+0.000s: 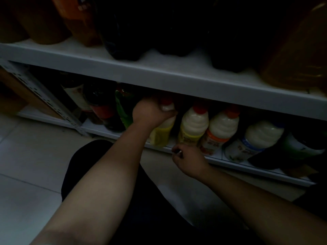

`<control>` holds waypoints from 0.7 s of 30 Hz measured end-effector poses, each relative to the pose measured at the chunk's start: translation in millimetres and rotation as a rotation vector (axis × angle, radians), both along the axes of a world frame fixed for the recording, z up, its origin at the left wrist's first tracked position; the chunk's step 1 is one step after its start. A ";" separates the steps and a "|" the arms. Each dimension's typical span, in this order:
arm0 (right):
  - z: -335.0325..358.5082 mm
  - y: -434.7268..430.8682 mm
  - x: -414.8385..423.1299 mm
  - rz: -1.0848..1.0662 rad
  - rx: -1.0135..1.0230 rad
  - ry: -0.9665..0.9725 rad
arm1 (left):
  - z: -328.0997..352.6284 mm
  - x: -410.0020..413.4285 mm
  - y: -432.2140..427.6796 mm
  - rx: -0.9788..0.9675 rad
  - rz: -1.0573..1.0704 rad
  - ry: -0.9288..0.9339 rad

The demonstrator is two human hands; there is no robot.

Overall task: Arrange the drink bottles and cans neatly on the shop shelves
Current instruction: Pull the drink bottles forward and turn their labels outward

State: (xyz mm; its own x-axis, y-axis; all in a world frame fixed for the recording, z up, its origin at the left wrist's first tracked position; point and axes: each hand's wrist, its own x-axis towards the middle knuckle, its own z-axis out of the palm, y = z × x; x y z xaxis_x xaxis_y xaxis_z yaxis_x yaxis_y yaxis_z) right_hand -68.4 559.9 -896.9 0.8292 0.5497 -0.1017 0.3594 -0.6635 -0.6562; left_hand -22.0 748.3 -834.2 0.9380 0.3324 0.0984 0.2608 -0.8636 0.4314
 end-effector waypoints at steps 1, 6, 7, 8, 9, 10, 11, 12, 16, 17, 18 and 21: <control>-1.2 1.9 0.6 0.014 -0.017 0.001 | 0.6 0.3 -4.6 0.029 0.021 -0.010; -8.8 17.6 5.8 0.052 -0.169 0.104 | -2.0 7.1 -4.5 -0.161 -0.037 0.144; -9.1 22.3 7.7 0.019 -0.179 0.162 | -2.8 8.4 -0.2 -0.237 -0.067 0.182; -9.0 27.9 9.5 -0.005 -0.166 0.219 | -3.4 9.4 4.0 -0.282 -0.090 0.206; -9.2 34.2 11.8 -0.007 -0.139 0.272 | -3.6 10.3 7.5 -0.306 -0.102 0.204; -9.5 41.4 13.3 0.003 -0.109 0.310 | -3.5 10.2 9.3 -0.323 -0.103 0.180; -10.4 48.5 14.9 -0.007 -0.077 0.346 | -2.9 9.7 9.2 -0.339 -0.092 0.141; -10.8 55.0 15.8 -0.041 -0.044 0.381 | -2.7 9.3 7.5 -0.346 -0.066 0.098; -17.7 70.6 21.3 -0.264 0.178 0.582 | -5.2 7.8 -7.6 -0.197 0.176 -0.003; -21.0 72.6 23.9 -0.303 0.223 0.588 | -5.0 7.8 -12.4 -0.171 0.232 0.021; -24.4 73.9 26.2 -0.330 0.244 0.573 | -5.1 8.3 -15.8 -0.144 0.257 0.052; -36.6 78.2 28.5 -0.379 0.335 0.569 | -7.1 10.0 -15.0 -0.084 0.171 0.124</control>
